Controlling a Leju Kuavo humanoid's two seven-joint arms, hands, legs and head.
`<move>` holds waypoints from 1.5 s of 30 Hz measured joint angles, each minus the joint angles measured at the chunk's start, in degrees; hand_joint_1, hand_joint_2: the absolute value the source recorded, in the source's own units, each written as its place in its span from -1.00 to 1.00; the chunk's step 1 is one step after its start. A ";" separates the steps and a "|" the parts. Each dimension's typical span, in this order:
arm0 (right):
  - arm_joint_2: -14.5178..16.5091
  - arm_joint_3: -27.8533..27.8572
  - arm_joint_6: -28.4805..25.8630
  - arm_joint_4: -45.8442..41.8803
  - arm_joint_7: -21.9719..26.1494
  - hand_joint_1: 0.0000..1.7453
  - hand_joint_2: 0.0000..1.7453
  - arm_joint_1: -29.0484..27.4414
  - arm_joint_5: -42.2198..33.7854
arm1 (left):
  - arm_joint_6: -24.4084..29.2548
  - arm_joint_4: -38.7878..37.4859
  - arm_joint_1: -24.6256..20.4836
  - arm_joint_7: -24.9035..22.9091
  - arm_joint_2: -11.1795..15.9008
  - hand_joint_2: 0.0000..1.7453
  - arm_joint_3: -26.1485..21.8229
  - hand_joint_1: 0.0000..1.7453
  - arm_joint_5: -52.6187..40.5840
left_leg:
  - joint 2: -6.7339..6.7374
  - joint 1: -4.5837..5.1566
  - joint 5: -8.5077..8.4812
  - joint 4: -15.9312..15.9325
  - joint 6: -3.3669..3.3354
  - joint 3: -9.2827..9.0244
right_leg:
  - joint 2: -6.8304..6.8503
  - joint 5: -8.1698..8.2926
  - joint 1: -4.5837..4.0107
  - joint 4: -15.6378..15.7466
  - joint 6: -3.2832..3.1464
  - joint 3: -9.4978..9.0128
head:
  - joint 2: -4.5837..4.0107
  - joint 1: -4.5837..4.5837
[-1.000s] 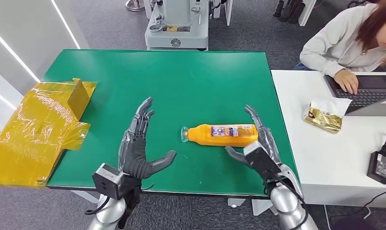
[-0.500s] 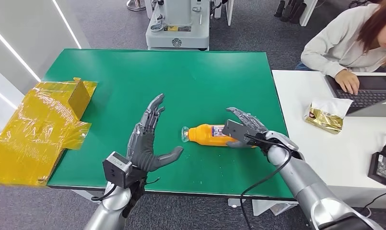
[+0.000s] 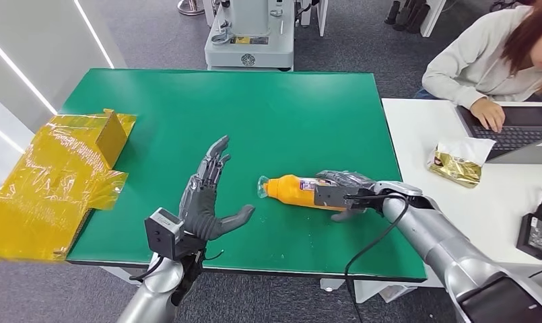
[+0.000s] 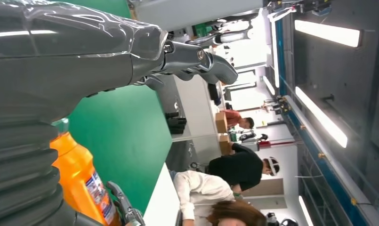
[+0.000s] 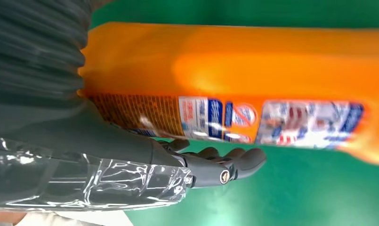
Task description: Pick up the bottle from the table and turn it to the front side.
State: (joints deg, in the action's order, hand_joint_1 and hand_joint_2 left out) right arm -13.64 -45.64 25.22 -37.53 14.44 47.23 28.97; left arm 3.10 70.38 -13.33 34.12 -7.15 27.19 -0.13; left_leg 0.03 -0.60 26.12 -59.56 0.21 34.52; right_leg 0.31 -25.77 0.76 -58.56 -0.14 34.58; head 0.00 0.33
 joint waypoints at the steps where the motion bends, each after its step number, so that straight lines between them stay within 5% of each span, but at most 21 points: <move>1: -0.42 -0.90 0.90 0.03 -0.03 -1.00 1.00 0.47 -0.56 | -0.16 0.00 0.01 -0.14 -0.01 1.00 0.00 -1.00 0.04 | -0.01 0.00 0.00 0.00 0.00 0.00 | 0.01 0.00 0.00 0.00 0.00 0.00 | 0.00 -0.01; 7: -3.61 -6.46 2.96 -1.13 -0.28 -1.00 1.00 2.14 -3.82 | -0.87 -0.04 0.16 -0.61 0.09 1.00 0.00 -1.00 0.54 | -0.03 0.00 0.00 -0.01 0.00 0.01 | 0.03 0.00 0.00 0.00 0.01 0.00 | 0.00 -0.01; 9: -4.24 -7.96 2.14 -1.37 -0.82 -0.82 1.00 2.30 -3.76 | -0.87 -0.04 0.18 -0.61 0.14 1.00 0.00 -1.00 0.58 | -0.03 0.00 0.00 0.00 0.00 0.01 | 0.02 0.00 0.00 0.00 0.00 0.00 | 0.00 -0.01; 13: -4.63 -11.08 -0.40 -1.40 -1.99 0.97 1.00 2.38 -3.15 | -0.93 -0.04 0.23 -0.78 0.19 1.00 -0.01 -1.00 0.58 | -0.02 -0.01 0.00 0.00 0.00 0.01 | 0.02 0.00 -0.01 0.00 0.00 0.00 | 0.00 -0.01; 37: -4.05 -17.09 -11.06 -0.63 -0.34 1.00 1.00 2.06 -5.19 | -0.48 1.24 3.11 -1.14 0.18 1.00 -0.85 -1.00 -0.64 | -0.01 -0.01 0.00 0.01 0.00 -0.01 | 0.01 0.00 -0.01 -0.01 0.00 -0.02 | 0.00 -0.01; 41: -3.75 -14.71 -9.90 -1.33 3.07 1.00 1.00 -0.04 -13.59 | -0.35 1.53 3.24 -1.12 0.18 1.00 -1.14 -1.00 -0.97 | -0.05 -0.02 0.00 0.01 0.00 0.00 | 0.05 0.00 -0.02 -0.01 0.00 -0.02 | 0.00 0.01; 45: -3.43 -7.43 -9.89 -7.69 8.23 1.00 1.00 -7.91 -26.79 | 1.50 2.08 3.30 -1.04 0.31 1.00 -1.50 -1.00 -2.28 | -0.12 -0.03 0.01 0.03 0.00 0.03 | 0.10 -0.02 -0.03 -0.01 0.00 -0.02 | 0.00 0.00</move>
State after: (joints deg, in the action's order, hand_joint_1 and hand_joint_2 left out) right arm -17.07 -53.07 15.33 -45.22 22.67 39.33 2.18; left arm 4.60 72.46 -10.03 33.08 -6.85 25.69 -2.42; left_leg -0.08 -0.63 26.13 -59.53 0.21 34.55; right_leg 0.41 -25.79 0.73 -58.57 -0.14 34.56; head 0.00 0.33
